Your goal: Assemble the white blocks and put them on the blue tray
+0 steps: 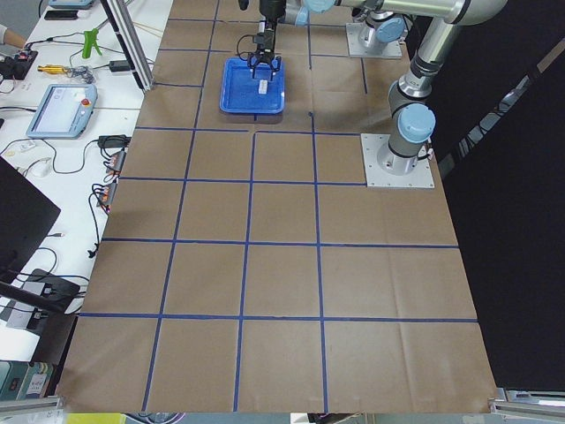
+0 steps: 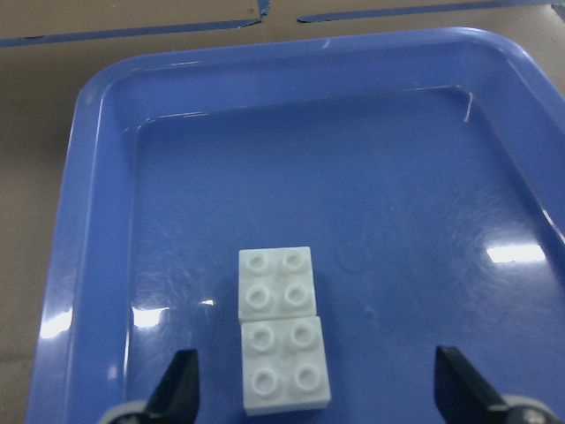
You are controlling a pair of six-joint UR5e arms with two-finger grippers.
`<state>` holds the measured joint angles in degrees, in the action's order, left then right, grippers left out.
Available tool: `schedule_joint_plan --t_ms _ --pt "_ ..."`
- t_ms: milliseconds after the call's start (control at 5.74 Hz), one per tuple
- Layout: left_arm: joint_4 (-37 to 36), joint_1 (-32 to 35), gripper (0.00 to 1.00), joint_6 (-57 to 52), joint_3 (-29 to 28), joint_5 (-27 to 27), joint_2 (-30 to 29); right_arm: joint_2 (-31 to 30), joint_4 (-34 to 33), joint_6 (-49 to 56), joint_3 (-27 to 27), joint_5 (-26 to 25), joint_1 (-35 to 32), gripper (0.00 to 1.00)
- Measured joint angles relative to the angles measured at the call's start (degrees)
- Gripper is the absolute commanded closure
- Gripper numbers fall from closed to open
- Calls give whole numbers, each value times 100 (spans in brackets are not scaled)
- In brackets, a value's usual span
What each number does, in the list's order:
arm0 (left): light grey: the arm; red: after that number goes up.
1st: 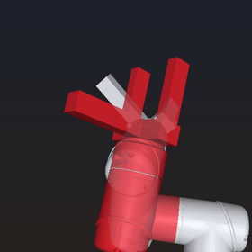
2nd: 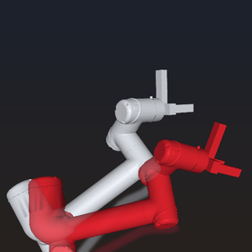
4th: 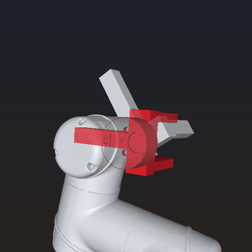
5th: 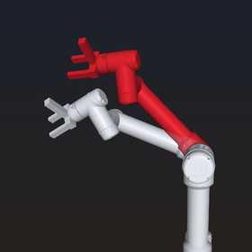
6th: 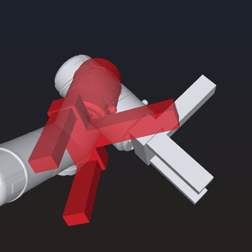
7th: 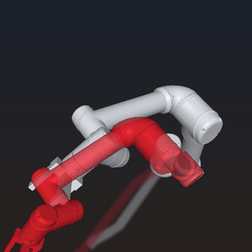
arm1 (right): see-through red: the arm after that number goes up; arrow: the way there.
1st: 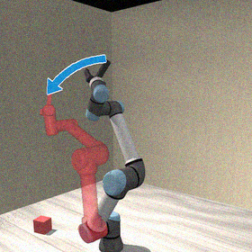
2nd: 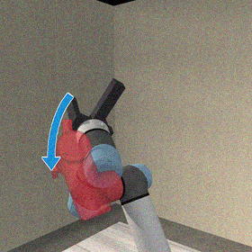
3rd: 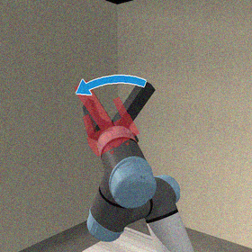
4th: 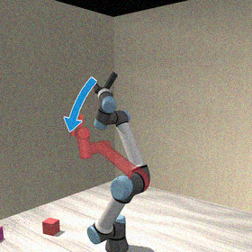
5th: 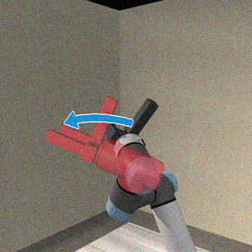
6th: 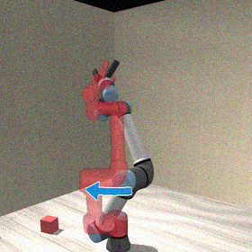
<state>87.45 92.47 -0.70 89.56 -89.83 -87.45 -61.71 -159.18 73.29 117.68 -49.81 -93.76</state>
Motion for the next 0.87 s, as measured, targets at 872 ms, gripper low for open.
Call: schedule_joint_plan --t_ms 872 --pt "0 0 1 0 0 0 -1 -915 3828 -66 -1819 -1889 100 1"
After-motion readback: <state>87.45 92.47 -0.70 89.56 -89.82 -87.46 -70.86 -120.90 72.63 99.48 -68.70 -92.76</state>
